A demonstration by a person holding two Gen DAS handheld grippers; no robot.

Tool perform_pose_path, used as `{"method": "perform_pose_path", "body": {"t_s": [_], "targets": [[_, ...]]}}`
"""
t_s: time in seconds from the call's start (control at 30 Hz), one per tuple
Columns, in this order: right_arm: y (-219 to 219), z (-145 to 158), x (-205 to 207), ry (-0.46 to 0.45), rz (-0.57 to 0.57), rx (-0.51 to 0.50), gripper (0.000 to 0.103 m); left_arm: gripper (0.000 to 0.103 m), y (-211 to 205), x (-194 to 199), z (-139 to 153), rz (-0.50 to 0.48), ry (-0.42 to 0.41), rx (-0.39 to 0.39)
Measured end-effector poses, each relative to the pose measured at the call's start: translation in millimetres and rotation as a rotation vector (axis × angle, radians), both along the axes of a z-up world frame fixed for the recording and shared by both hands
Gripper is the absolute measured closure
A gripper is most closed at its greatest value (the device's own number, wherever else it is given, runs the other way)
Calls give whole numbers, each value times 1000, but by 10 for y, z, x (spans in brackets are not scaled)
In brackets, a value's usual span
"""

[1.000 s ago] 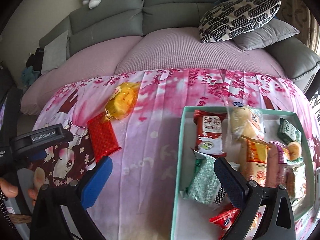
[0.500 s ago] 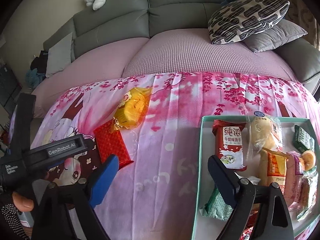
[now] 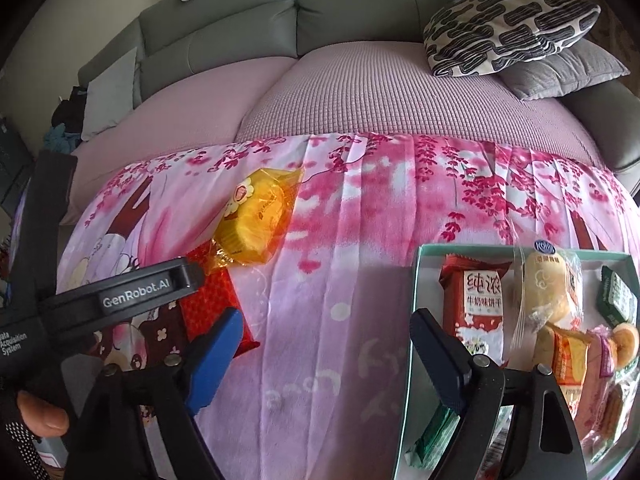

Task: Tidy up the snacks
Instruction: 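Move both tools back over the remaining red and yellow packs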

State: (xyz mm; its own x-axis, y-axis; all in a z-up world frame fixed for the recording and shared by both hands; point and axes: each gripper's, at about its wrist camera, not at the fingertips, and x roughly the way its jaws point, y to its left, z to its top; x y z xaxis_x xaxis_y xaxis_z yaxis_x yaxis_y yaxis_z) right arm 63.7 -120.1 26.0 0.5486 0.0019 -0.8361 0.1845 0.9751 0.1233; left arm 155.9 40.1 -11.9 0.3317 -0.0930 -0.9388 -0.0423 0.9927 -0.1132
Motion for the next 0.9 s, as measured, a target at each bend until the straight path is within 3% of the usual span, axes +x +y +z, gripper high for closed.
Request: {"method": "perform_pose_path", "body": {"t_s": [0.47,0.8,0.9], "targets": [[-76,-117,101,22,-1,-11,16,3,-241,105,-242,-59,2,100],[-136,-112,82,26,-23,-11,16,5,-21,122,-297,-32,2,92],[-124,-117,84,30,-23,-10,16,12,42,142,-278,-27,3,88]]}}
